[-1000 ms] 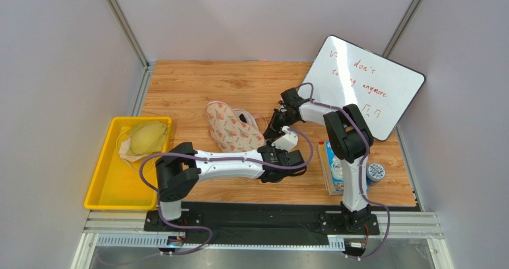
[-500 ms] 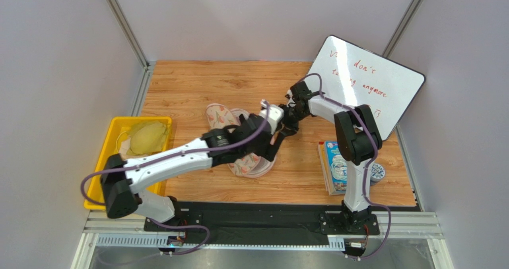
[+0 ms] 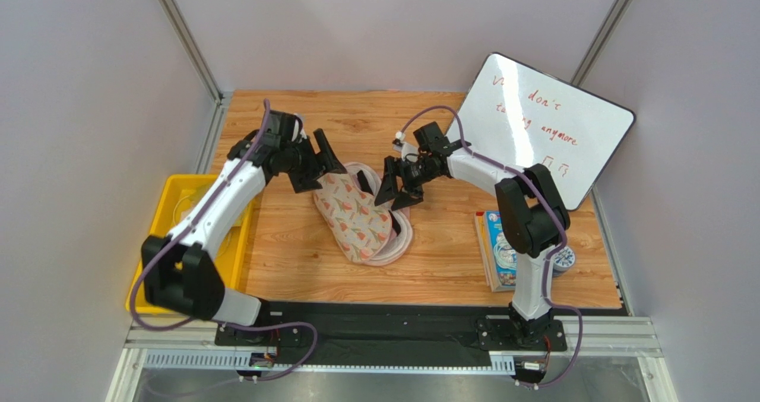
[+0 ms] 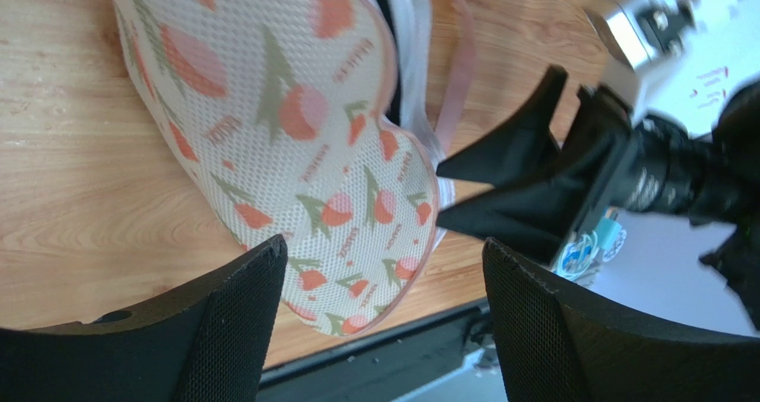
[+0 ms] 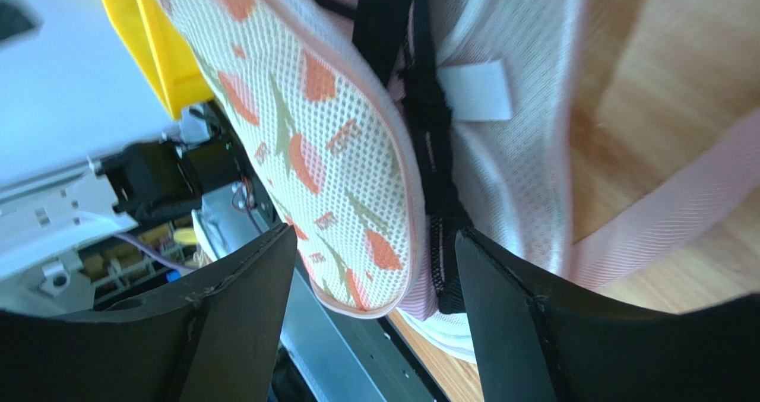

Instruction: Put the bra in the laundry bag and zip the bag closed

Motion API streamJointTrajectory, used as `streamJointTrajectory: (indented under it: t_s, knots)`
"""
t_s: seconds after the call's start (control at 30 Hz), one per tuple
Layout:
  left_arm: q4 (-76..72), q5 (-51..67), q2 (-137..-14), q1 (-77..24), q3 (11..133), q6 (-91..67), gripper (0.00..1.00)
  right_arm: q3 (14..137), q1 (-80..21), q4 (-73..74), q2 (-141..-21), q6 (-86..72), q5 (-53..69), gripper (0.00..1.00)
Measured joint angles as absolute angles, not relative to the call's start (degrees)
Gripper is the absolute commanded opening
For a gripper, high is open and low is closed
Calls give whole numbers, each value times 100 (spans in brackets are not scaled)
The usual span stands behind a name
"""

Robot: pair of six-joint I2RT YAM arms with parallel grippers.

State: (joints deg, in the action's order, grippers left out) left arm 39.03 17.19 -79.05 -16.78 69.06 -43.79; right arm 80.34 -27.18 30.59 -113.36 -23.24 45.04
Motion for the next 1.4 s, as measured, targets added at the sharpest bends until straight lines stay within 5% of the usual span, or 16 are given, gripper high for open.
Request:
streamJointTrajectory:
  t_s: [0.33,0.8,0.9,0.97,1.4]
  knots:
    - [5430,1831,-10604,-939,9835,-3885,83,7712,-2746,2818,-11336,-2263,4910,42]
    - [5944,1879,-10831,-891,10068,-1664,84,7703,-2834,2576,-11338,-2486,5207,29]
    - [5817,1898,-10825,-891,9900,-1367,83,7703,-2834,2587,-11338,-2482,5205,18]
    - [5758,1905,-10820,-891,9802,-1330,82,7703,-2834,2596,-11338,-2495,5205,1]
    - [5299,1957,-9996,-891,9113,-1931,79,7168,-2834,2812,-10127,-2703,4390,0]
